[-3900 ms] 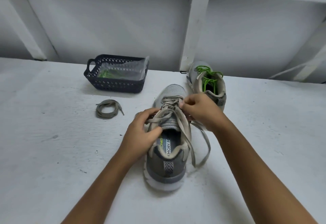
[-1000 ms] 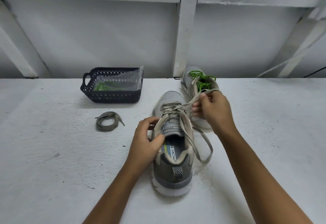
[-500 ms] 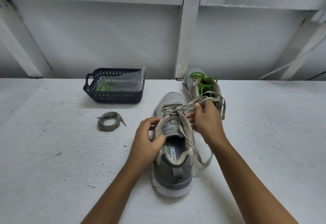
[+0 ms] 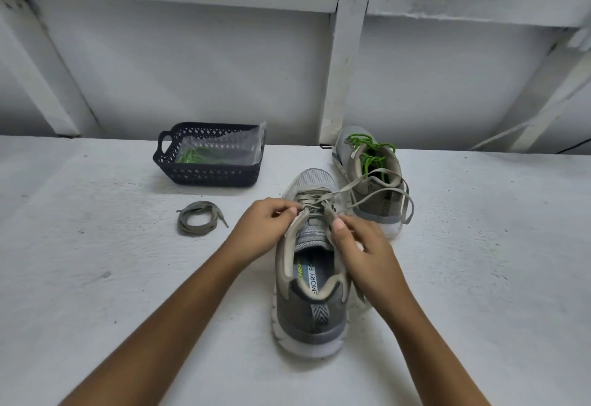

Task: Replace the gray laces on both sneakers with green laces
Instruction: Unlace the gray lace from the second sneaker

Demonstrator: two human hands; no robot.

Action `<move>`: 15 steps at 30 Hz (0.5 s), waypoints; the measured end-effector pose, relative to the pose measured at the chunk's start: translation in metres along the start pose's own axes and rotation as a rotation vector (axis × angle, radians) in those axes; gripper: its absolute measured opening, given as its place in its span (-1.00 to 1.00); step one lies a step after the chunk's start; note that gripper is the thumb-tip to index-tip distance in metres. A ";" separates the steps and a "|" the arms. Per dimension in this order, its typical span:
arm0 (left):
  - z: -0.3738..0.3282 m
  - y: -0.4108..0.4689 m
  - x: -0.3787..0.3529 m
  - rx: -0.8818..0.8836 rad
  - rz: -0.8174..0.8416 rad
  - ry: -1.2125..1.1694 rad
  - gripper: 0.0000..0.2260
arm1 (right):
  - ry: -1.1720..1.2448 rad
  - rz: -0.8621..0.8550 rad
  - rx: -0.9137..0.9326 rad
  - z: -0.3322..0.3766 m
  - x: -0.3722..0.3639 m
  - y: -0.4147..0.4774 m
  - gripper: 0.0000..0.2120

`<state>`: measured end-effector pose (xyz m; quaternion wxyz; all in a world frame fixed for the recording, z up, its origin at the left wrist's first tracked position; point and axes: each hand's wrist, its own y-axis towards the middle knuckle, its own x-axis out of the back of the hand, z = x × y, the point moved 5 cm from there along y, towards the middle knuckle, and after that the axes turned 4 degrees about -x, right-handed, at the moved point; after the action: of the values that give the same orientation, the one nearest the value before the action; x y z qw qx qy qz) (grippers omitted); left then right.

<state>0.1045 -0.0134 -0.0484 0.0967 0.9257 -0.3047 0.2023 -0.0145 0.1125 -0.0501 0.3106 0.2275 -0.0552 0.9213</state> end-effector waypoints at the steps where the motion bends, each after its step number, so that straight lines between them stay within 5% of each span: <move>1: -0.002 0.003 0.000 -0.006 0.025 0.024 -0.84 | 0.015 -0.013 -0.011 -0.001 -0.001 -0.001 -0.70; 5: -0.011 0.013 0.003 -0.037 0.070 0.015 -0.93 | 0.003 -0.052 -0.022 -0.002 -0.003 -0.002 -0.70; 15: -0.027 0.050 -0.002 0.107 0.191 0.026 -0.80 | 0.009 -0.035 -0.030 0.001 0.004 0.000 -0.83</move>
<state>0.0645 -0.0438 -0.0224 0.0312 0.8935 -0.3790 0.2387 -0.0168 0.1140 -0.0472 0.3303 0.2195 -0.0637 0.9158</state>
